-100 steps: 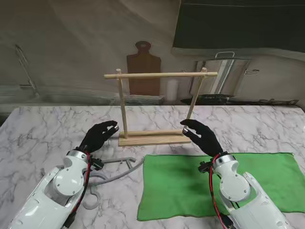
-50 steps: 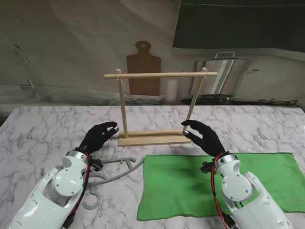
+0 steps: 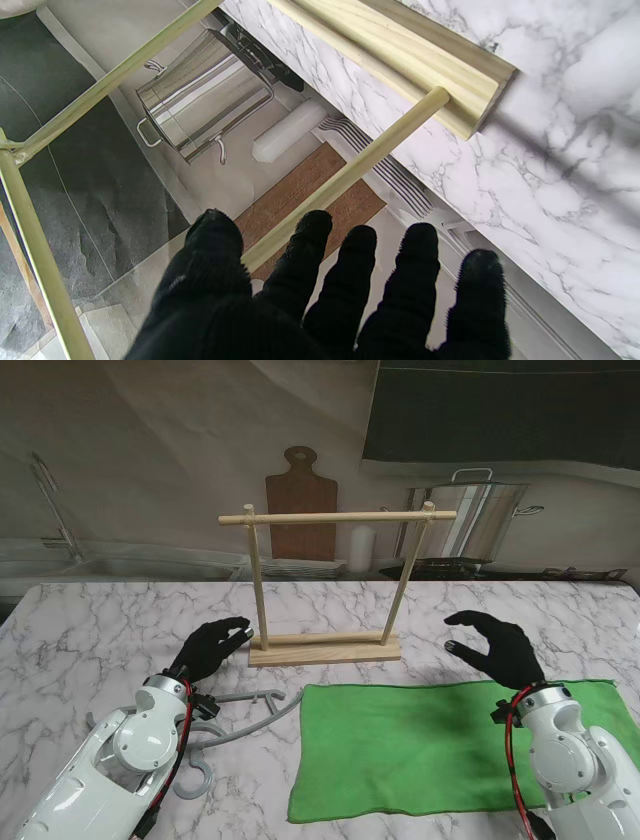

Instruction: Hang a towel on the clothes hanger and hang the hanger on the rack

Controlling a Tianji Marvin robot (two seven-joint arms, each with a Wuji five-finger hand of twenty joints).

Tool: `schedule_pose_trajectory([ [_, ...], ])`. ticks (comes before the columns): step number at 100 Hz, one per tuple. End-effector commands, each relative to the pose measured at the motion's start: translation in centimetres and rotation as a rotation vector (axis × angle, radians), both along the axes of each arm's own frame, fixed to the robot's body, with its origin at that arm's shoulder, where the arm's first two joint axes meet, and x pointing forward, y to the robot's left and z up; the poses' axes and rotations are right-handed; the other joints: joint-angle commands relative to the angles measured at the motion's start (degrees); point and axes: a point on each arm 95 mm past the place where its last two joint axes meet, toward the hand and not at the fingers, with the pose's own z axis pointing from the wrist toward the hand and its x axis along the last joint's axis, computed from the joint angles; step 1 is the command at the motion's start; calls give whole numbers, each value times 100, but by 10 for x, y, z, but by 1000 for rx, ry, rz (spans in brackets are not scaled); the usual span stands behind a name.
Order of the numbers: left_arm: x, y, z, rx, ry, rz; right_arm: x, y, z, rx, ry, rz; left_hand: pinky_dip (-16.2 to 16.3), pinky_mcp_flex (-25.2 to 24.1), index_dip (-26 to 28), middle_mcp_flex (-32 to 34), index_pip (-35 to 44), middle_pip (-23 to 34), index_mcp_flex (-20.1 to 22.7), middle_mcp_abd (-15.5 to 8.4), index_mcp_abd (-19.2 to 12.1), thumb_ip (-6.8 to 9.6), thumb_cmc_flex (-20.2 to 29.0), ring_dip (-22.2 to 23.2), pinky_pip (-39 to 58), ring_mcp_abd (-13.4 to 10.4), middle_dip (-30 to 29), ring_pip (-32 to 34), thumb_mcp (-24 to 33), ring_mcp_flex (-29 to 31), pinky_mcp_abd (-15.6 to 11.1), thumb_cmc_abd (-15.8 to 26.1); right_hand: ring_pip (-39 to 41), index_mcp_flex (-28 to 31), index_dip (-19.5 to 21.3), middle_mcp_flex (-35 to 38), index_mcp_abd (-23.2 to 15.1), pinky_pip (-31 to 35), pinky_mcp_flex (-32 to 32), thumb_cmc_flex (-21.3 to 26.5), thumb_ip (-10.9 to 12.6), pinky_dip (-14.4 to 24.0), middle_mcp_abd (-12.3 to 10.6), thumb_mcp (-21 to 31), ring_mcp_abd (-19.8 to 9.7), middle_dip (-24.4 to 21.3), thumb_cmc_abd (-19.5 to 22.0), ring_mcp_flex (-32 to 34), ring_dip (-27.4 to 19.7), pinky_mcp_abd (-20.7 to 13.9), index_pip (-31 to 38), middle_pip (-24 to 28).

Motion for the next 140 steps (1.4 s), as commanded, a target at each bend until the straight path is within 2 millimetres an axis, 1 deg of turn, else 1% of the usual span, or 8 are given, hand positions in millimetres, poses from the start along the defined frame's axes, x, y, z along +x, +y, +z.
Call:
schedule_pose_trajectory([
  [1, -1, -3, -4, 12, 22, -19, -8, -23, -6, -27, 5, -34, 75, -96, 69, 6, -22, -26, -78, -69, -14, -122, 136, 61, 22, -112, 40, -23, -75, 15, -2, 344, -135, -137, -130, 28, -407, -86, -47, -295, 7, -63, -273, 17, -205, -35, -188, -228, -146, -72, -94, -140],
  [45, -7, 3, -3, 17, 1, -10, -41, -96, -13, -239, 3, -205, 77, -92, 75, 20, -12, -23, -53, -72, -20, -122, 137, 58, 12, -111, 35, -25, -75, 22, 1, 337, -238, -521, -407, -230, -609, -346, -163, -737, -42, -125, -434, 485, -312, -141, -627, -451, -223, -120, -279, -396],
  [59, -7, 3, -3, 18, 1, -10, -49, -118, -14, -296, 24, -241, 76, -95, 76, 15, -12, -25, -51, -78, -16, -123, 134, 57, 5, -117, 33, -27, -76, 19, 3, 339, -315, -907, -566, -539, -701, -561, -247, -773, -66, -139, -392, 935, -335, -197, -1333, -664, -294, -181, -434, -506],
  [82, -6, 2, -4, 23, 7, -12, -61, -145, -25, -365, 114, -293, 74, -97, 76, 12, -14, -24, -54, -82, -26, -122, 136, 56, -8, -119, 31, -27, -74, 24, 3, 339, -556, -1517, -786, -1289, -768, -1073, -389, 6, 125, -317, -229, 1258, -290, -376, -1893, -1182, -488, -245, -814, -856],
  [87, -6, 2, -4, 24, 8, -11, -63, -149, -29, -362, 140, -307, 74, -97, 75, -3, -18, -30, -63, -72, -21, -123, 134, 53, -9, -108, 29, -35, -75, 9, 3, 341, -595, -1558, -798, -1388, -767, -1198, -413, 205, 297, -353, -190, 1553, -289, -414, -1930, -1281, -546, -260, -856, -913],
  [96, -6, 3, -4, 23, 8, -9, -67, -155, -38, -357, 178, -337, 75, -96, 74, 5, -18, -27, -61, -79, -23, -123, 131, 52, -10, -117, 29, -35, -77, 14, 3, 338, -630, -1582, -765, -1495, -780, -1409, -444, 150, 651, -346, -148, 3049, -290, -459, -2051, -1407, -624, -284, -918, -970],
  [104, -6, 3, -3, 22, 8, -6, -71, -160, -46, -352, 206, -364, 73, -101, 74, -2, -18, -30, -63, -75, -33, -123, 129, 51, -17, -115, 27, -37, -76, 13, 8, 342, -654, -1559, -738, -1553, -809, -1522, -467, 113, 771, -357, -138, 3782, -304, -476, -2089, -1476, -652, -293, -935, -1002],
  [140, -5, 3, -3, 21, 10, -5, -82, -173, -71, -423, 355, -453, 67, -112, 75, 1, -16, -28, -57, -84, -31, -123, 126, 51, -46, -109, 26, -38, -77, 16, 12, 339, -788, -1524, -686, -1757, -856, -2066, -579, 215, 986, -564, -96, 4351, -399, -659, -1971, -1864, -961, -332, -986, -1357],
])
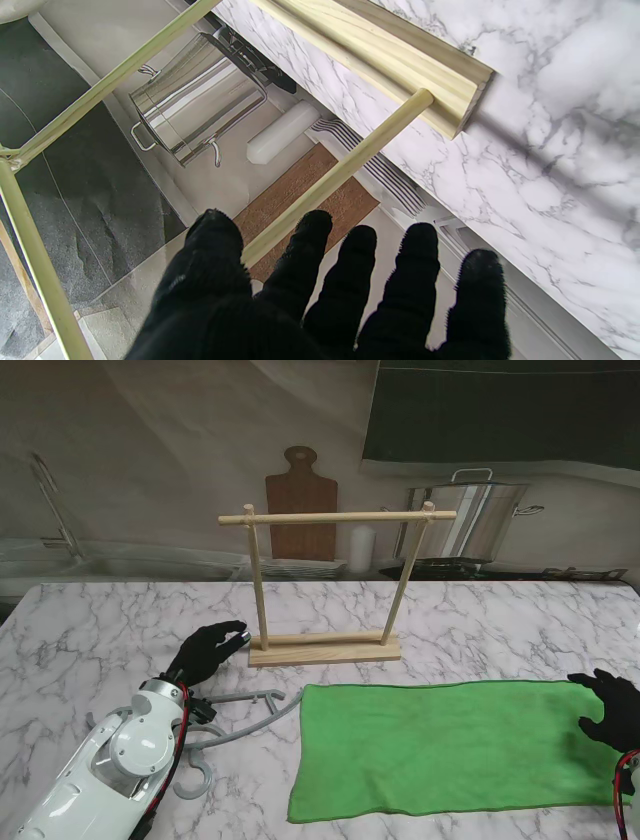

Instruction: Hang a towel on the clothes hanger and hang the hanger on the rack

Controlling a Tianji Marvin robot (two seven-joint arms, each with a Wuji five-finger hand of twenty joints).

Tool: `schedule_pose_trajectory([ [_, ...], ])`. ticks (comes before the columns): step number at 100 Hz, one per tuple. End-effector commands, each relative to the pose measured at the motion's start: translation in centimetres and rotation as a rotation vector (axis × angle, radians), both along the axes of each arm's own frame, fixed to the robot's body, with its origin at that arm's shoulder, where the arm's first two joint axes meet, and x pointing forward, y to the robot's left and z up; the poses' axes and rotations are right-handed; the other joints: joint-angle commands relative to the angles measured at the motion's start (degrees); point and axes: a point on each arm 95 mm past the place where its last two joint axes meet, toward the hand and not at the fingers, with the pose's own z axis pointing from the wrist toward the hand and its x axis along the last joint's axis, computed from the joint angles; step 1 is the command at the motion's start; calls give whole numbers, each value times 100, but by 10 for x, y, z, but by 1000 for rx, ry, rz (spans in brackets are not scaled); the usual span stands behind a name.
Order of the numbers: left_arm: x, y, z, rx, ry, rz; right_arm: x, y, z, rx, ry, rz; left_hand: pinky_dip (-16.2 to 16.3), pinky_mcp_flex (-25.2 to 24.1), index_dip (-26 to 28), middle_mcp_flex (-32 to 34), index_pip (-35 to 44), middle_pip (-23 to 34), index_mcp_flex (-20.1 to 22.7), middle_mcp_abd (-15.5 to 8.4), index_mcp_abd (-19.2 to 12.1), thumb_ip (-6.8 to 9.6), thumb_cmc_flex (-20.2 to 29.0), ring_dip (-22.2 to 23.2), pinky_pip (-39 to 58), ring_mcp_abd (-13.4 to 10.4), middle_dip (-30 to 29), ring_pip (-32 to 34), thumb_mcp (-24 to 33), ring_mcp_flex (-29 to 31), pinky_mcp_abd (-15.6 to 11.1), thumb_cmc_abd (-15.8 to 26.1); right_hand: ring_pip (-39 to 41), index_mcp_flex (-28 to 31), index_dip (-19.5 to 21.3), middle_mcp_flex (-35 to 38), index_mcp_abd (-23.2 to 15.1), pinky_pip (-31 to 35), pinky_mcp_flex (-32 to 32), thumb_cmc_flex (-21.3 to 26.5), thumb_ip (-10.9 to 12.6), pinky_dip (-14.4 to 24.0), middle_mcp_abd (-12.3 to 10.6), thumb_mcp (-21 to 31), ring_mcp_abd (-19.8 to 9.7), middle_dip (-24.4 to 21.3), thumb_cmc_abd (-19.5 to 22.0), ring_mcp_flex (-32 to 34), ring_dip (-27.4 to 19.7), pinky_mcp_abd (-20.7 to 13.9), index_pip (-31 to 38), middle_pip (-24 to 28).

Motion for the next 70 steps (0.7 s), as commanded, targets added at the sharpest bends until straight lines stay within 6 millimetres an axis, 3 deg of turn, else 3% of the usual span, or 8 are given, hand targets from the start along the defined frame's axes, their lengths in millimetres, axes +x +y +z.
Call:
schedule_pose_trajectory([
  [1, 0, -2, -1, 1, 9, -11, -7, -4, -12, -5, 39, -20, 67, -111, 75, 0, -16, -28, -58, -82, -30, -123, 128, 51, -46, -107, 25, -39, -76, 15, 12, 339, -198, -173, -26, -179, -321, -249, -125, 105, 139, -138, 8, 382, -173, -113, -81, -193, -222, -176, -117, -233],
  [40, 0, -1, -1, 0, 11, -7, -9, -8, -36, -10, 108, -97, 65, -117, 71, -23, -22, -35, -72, -76, -34, -127, 199, 47, -75, -112, 20, -49, -72, 4, 10, 388, -216, -33, 2, -172, -143, -401, -199, 66, 1, -160, -49, 214, -346, -237, -39, -325, -337, -248, -47, -482],
  [56, 0, 0, -1, 0, 9, -8, -9, -5, -43, -6, 124, -92, 66, -118, 71, -23, -21, -33, -69, -86, -41, -130, 193, 46, -88, -116, 19, -52, -81, 2, 9, 390, -195, 358, 72, -48, -414, -520, -174, 98, -379, -144, -119, -228, -452, -318, -20, -316, -434, -273, 329, -663],
  [70, 0, 0, -1, -1, 9, -6, -8, 0, -49, -3, 143, -80, 66, -123, 69, -34, -25, -37, -78, -85, -38, -129, 194, 45, -100, -110, 16, -56, -79, -2, 7, 379, -183, 606, 102, 26, -640, -556, -153, 127, -506, -131, -213, -420, -530, -378, -108, -309, -449, -303, 554, -747],
])
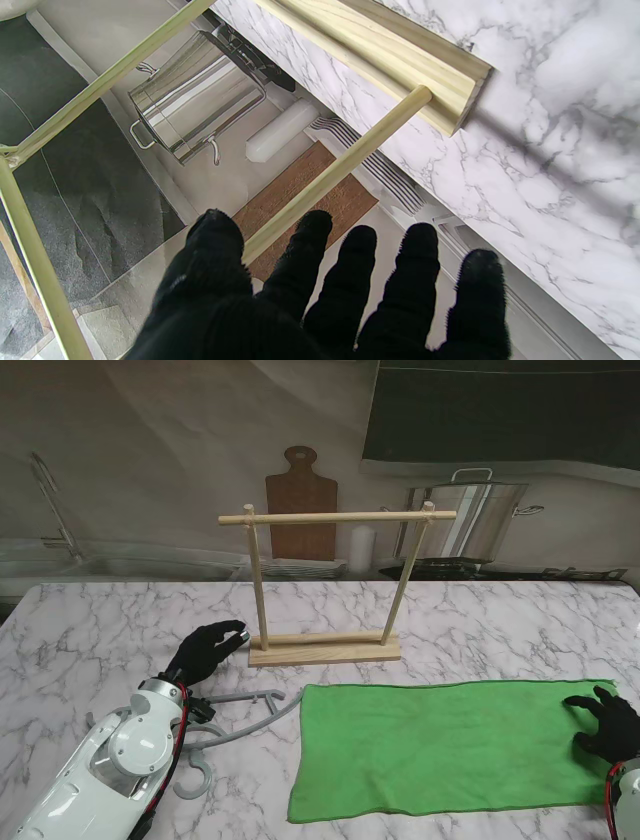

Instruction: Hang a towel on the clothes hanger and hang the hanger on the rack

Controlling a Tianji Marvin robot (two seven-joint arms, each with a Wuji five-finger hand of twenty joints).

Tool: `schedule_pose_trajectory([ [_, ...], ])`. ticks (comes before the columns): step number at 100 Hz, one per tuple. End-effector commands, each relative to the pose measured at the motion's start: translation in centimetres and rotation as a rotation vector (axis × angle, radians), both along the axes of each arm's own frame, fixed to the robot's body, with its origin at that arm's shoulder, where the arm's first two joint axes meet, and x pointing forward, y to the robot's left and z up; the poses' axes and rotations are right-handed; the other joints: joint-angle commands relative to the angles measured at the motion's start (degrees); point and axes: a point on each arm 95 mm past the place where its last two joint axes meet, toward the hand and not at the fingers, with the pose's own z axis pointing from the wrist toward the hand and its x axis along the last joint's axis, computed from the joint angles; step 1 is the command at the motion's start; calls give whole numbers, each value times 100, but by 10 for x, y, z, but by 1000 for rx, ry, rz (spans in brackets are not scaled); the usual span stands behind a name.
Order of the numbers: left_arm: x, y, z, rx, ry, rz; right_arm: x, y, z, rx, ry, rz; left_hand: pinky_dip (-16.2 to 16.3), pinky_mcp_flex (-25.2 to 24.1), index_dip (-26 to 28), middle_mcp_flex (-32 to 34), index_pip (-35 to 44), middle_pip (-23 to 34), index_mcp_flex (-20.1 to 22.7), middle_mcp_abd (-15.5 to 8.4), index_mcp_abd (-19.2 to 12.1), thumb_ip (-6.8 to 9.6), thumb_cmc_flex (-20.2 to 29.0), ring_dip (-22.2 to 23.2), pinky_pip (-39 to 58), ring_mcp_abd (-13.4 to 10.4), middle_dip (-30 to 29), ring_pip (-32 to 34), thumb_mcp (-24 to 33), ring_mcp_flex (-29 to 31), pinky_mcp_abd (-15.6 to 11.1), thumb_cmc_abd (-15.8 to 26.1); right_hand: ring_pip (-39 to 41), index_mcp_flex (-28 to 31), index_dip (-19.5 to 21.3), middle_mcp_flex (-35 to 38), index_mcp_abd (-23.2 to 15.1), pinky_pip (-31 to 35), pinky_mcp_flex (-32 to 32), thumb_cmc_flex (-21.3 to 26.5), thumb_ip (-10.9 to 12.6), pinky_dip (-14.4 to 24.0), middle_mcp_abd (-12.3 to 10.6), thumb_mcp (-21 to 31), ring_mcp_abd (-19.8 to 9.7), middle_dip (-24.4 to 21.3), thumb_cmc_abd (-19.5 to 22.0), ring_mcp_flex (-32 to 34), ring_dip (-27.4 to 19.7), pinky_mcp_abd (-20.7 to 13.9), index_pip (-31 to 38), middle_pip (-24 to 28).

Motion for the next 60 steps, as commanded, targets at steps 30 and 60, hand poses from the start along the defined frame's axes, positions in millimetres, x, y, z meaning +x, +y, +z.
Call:
schedule_pose_trajectory([
  [30, 0, -1, -2, -3, 12, -7, -2, 13, -27, 48, 15, -2, 74, -118, 67, -49, -28, -38, -88, -83, -37, -130, 166, 45, -118, -118, 15, -38, -78, -7, 10, 374, -126, 1762, 183, 812, -511, -306, 223, 956, -813, -167, -661, -903, -676, -125, 105, 273, -85, -381, 1207, -142],
  [60, 0, -1, -2, -11, 4, -5, 5, 22, -32, 89, -111, 4, 85, -110, 65, -59, -31, -37, -98, -92, -40, -133, 141, 50, -126, -120, 16, -30, -85, -2, 0, 381, 72, 3267, -1538, 1497, -477, -275, 748, 1626, -1827, -441, -1098, -1668, -926, 928, 41, 1195, 91, -504, 3319, 1780],
])
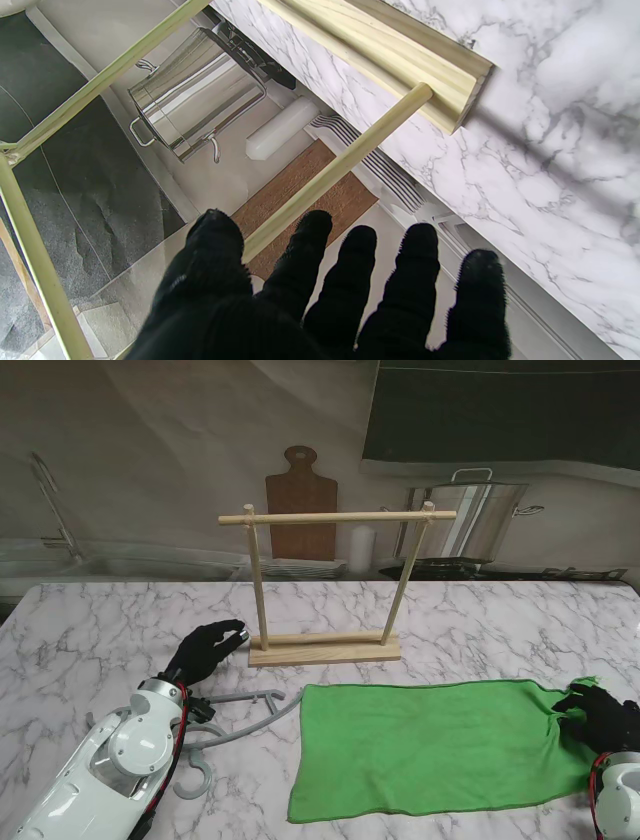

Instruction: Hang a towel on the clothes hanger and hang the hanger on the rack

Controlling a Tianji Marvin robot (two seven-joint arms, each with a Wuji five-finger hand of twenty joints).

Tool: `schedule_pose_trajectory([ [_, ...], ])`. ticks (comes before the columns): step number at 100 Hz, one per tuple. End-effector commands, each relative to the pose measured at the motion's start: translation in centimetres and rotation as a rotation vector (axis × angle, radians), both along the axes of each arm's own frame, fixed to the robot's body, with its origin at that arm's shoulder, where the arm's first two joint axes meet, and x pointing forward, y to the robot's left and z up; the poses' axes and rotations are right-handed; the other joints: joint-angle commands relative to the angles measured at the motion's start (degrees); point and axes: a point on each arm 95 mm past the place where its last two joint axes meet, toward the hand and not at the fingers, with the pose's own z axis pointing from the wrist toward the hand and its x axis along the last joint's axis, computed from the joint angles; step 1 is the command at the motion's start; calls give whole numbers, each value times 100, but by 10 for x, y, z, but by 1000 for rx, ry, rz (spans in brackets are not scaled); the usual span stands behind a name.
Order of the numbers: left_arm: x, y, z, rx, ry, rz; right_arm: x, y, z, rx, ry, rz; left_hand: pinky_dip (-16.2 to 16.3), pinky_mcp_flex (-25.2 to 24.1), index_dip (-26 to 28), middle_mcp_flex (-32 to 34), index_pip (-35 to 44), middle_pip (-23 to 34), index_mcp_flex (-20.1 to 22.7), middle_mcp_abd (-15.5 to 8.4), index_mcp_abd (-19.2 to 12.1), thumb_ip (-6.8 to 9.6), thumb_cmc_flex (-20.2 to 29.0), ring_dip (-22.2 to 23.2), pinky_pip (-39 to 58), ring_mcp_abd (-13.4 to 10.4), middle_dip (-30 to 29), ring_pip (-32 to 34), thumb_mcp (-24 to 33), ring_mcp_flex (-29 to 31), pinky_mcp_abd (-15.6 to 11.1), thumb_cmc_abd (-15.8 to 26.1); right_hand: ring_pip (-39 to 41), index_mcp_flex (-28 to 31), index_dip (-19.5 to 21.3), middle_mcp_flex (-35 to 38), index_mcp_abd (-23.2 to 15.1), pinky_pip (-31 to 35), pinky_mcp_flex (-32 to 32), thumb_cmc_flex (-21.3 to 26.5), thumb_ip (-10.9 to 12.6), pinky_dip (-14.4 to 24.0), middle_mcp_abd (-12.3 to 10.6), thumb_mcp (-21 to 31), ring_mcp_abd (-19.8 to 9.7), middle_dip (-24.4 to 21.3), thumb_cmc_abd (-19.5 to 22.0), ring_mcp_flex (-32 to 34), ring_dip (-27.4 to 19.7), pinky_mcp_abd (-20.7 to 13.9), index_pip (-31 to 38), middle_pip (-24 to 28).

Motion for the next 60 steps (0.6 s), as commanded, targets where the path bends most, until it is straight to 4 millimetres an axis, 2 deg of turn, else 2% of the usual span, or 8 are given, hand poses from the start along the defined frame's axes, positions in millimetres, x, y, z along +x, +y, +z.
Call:
schedule_pose_trajectory([
  [1, 0, -2, -2, -6, 8, -9, -10, 9, -23, 39, 36, -5, 86, -109, 65, -54, -32, -37, -100, -95, -46, -131, 145, 51, -126, -122, 16, -27, -81, 0, 1, 382, 64, 915, 139, 285, 264, -31, 94, 224, -170, -125, -146, -88, -251, 181, -177, 273, 90, -155, 641, 452],
  [6, 0, -2, -2, -7, 6, -9, -9, 11, -24, 52, 20, -6, 87, -107, 65, -59, -30, -38, -96, -87, -38, -132, 140, 52, -129, -116, 16, -27, -82, -2, 0, 380, 145, 1015, 338, 755, 425, 44, 164, 320, -170, -201, -51, -116, -277, 268, -61, 493, 143, -187, 662, 682],
  [18, 0, -1, -1, -10, 2, -8, -5, 17, -24, 60, -23, -1, 93, -106, 64, -54, -32, -35, -102, -92, -38, -133, 128, 54, -132, -126, 18, -23, -84, 5, 4, 381, 412, 1022, 1209, 2185, 567, 523, 246, 518, -104, -477, 315, -342, -76, 341, 207, 909, 317, -237, 570, 833],
  [27, 0, -1, -1, -11, 0, -7, -2, 21, -21, 55, -66, 11, 96, -106, 65, -54, -30, -34, -101, -98, -42, -134, 110, 55, -133, -121, 20, -23, -87, 3, 0, 386, 568, 965, 1456, 2959, 591, 754, 327, 574, -93, -523, 557, -423, -23, 466, 337, 1157, 394, -273, 586, 952],
  [30, 0, -1, -1, -11, 0, -7, -1, 22, -20, 52, -80, 16, 97, -106, 65, -53, -29, -34, -99, -92, -40, -134, 108, 55, -133, -129, 20, -22, -86, 6, 0, 382, 674, 969, 1575, 3178, 622, 1044, 286, 611, -71, -520, 639, -470, -16, 642, 362, 1252, 463, -271, 536, 948],
  [42, 0, -1, -2, -11, -2, -7, 3, 25, -13, 35, -120, 38, 101, -110, 66, -53, -28, -34, -97, -94, -38, -134, 103, 54, -135, -131, 22, -27, -83, -4, -6, 385, 1170, 936, 1931, 3599, 806, 1912, 281, 659, -69, -584, 992, -459, 93, 1061, 436, 1696, 742, -129, 568, 1271],
  [53, 0, -1, -2, -11, -3, -7, 6, 29, -7, 15, -146, 56, 106, -103, 66, -41, -28, -30, -99, -96, -40, -134, 102, 57, -133, -98, 24, -24, -83, 3, -1, 377, 1935, 930, 2384, 3791, 1078, 2961, 438, 721, -68, -311, 1439, -392, 374, 1585, 483, 2412, 1365, 199, 583, 1988],
  [60, 0, 0, -2, -12, -5, -6, 7, 32, -2, 14, -151, 63, 107, -103, 66, -44, -28, -32, -99, -94, -45, -133, 100, 61, -135, -125, 24, -16, -81, 12, -6, 377, 2234, 921, 2504, 3863, 1219, 3179, 404, 764, -72, -270, 1614, -346, 487, 1858, 496, 2697, 1685, 290, 575, 2442],
])
